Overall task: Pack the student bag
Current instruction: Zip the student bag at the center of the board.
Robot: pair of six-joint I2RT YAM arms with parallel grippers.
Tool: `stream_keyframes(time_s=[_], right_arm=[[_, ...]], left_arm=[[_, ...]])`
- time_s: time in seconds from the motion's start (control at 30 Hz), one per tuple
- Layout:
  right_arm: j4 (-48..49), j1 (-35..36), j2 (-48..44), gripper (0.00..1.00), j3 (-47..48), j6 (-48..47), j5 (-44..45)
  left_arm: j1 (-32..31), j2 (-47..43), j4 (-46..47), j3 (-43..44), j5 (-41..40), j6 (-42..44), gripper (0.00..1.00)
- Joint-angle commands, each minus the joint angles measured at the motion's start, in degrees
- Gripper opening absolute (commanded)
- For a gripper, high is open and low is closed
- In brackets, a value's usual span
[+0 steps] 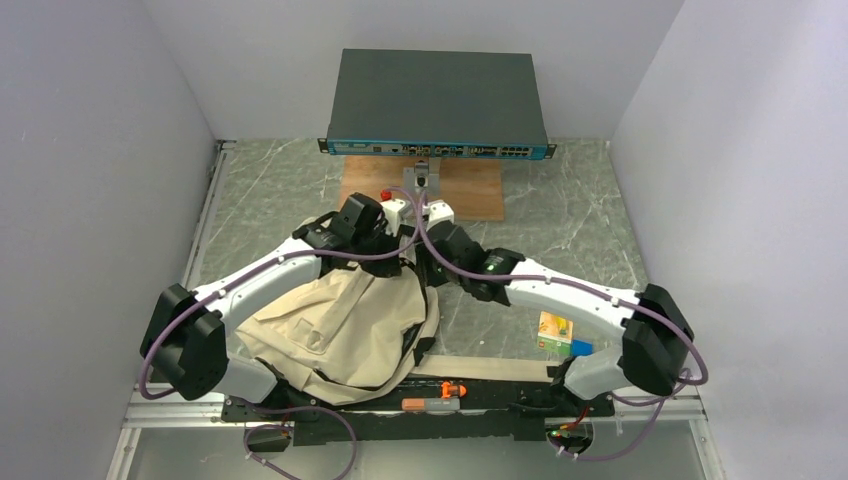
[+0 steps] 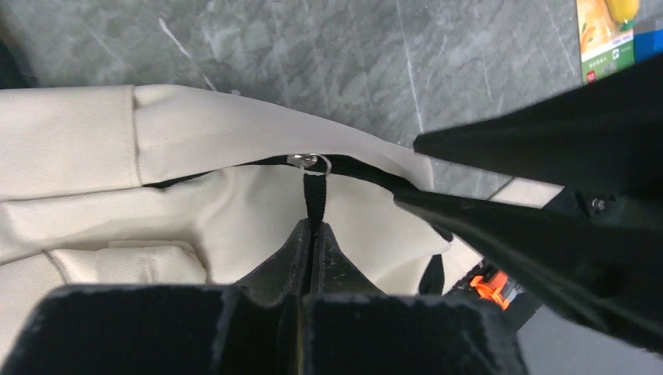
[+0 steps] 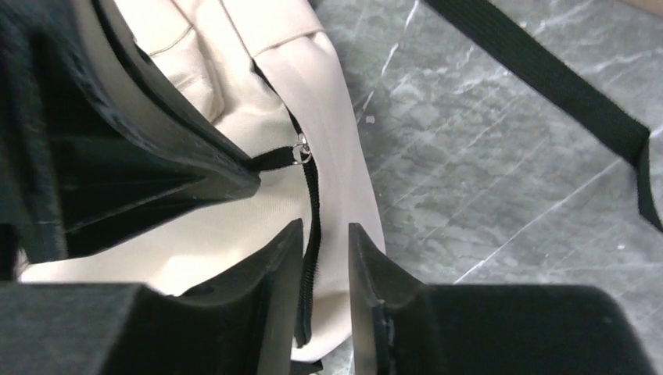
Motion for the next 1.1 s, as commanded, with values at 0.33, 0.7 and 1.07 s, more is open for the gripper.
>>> stream_keyframes(time_s=[0.33, 0.7, 1.07], right_arm=[[-2.91, -9.88, -0.24, 0.41, 5.36, -1.98, -24.34], [-9.22, -12.65, 5.02, 0.57, 12.90, 6.66, -21.52], [-16.41, -10.50, 17.27, 0.58, 25.74, 0.42, -24.49]], left_arm=[[-5.74, -4.00, 3.56, -2.52, 1.20, -3.82, 0.00], [-9.78, -15.93, 15.24, -17.00, -7.95, -14.25, 0.00], [-13.24, -21.33, 23.41, -24.19, -13.86, -16.46, 0.00]])
